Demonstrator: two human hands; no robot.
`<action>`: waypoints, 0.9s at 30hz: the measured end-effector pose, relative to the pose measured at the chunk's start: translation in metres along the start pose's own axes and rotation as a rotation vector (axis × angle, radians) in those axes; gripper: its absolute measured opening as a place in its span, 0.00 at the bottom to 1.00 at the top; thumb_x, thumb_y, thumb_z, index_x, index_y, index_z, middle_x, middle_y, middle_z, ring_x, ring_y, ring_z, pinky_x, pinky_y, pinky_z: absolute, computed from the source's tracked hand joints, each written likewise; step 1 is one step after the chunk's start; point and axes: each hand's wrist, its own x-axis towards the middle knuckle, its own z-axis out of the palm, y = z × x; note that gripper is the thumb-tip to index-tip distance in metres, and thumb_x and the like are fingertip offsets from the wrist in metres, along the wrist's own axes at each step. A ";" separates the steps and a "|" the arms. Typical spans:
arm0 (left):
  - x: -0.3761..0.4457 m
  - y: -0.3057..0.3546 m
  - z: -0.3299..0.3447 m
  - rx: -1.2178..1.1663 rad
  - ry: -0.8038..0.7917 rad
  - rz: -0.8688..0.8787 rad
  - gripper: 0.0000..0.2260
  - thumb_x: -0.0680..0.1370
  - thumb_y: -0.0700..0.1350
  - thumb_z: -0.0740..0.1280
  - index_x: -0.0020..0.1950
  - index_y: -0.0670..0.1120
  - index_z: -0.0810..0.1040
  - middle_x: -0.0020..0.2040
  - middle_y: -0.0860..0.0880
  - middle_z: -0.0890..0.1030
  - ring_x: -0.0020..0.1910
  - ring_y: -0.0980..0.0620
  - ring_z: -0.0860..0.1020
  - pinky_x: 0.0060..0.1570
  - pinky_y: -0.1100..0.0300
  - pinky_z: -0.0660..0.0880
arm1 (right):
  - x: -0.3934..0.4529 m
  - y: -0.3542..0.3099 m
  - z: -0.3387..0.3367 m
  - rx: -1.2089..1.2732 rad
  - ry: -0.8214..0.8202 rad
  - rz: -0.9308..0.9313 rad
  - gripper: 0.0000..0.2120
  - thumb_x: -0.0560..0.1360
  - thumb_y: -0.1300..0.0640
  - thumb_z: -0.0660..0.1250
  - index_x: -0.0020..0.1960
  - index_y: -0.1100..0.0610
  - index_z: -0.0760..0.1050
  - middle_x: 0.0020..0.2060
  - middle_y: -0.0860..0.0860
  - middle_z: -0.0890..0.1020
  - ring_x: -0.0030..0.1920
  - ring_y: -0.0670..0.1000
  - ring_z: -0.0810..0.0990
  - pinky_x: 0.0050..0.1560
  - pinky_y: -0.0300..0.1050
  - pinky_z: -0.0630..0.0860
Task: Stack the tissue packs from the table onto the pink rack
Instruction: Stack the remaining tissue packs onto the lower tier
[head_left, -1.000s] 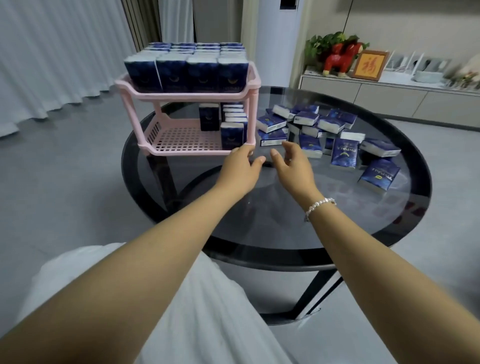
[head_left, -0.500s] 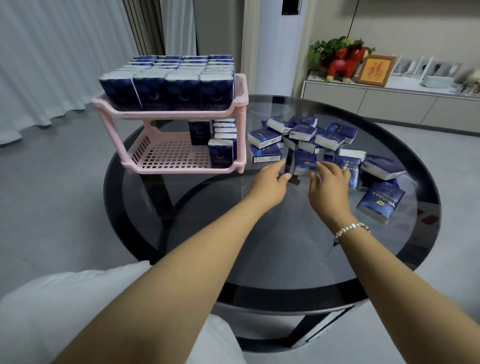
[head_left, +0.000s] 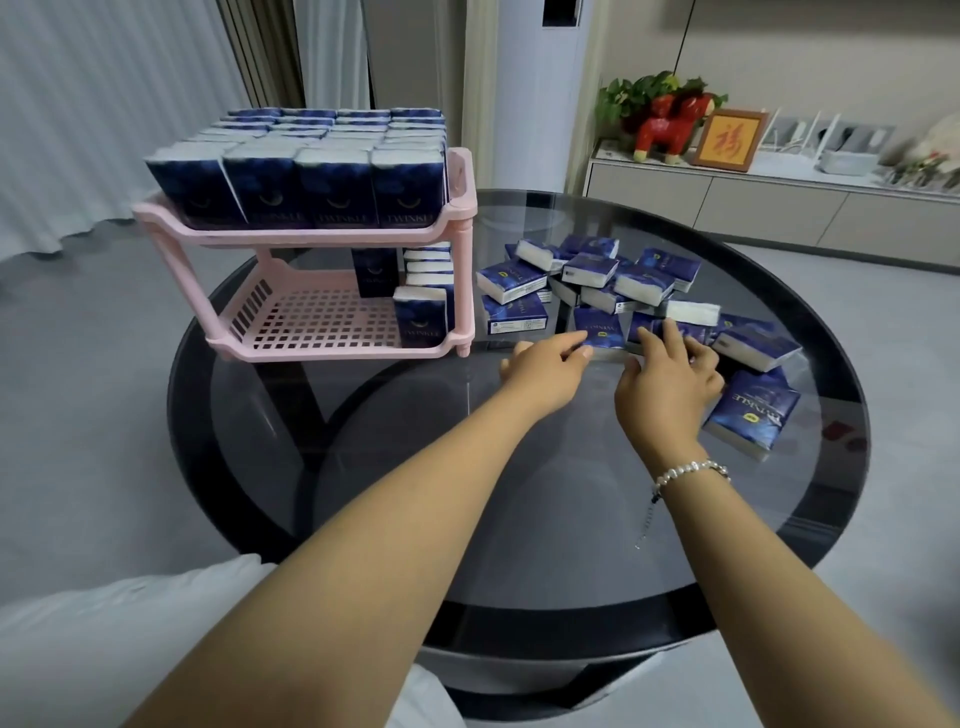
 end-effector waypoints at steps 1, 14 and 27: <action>0.001 0.000 0.001 -0.003 0.010 0.006 0.18 0.81 0.56 0.55 0.71 0.58 0.68 0.72 0.47 0.69 0.73 0.45 0.60 0.70 0.52 0.55 | 0.000 0.000 -0.001 0.014 0.005 -0.007 0.18 0.80 0.57 0.57 0.69 0.55 0.68 0.74 0.52 0.62 0.70 0.59 0.58 0.66 0.54 0.56; -0.001 -0.006 -0.012 0.367 -0.055 0.292 0.16 0.82 0.51 0.55 0.69 0.51 0.69 0.79 0.51 0.51 0.76 0.47 0.52 0.72 0.45 0.50 | -0.012 -0.003 -0.010 0.330 0.053 0.012 0.21 0.75 0.61 0.63 0.68 0.56 0.69 0.71 0.52 0.68 0.67 0.55 0.62 0.66 0.52 0.62; 0.044 0.014 -0.009 0.414 -0.101 0.342 0.17 0.82 0.52 0.56 0.68 0.48 0.71 0.64 0.47 0.65 0.69 0.47 0.60 0.70 0.49 0.60 | -0.009 0.001 -0.007 0.502 0.066 0.249 0.33 0.73 0.55 0.70 0.73 0.60 0.60 0.67 0.57 0.68 0.69 0.56 0.62 0.67 0.46 0.61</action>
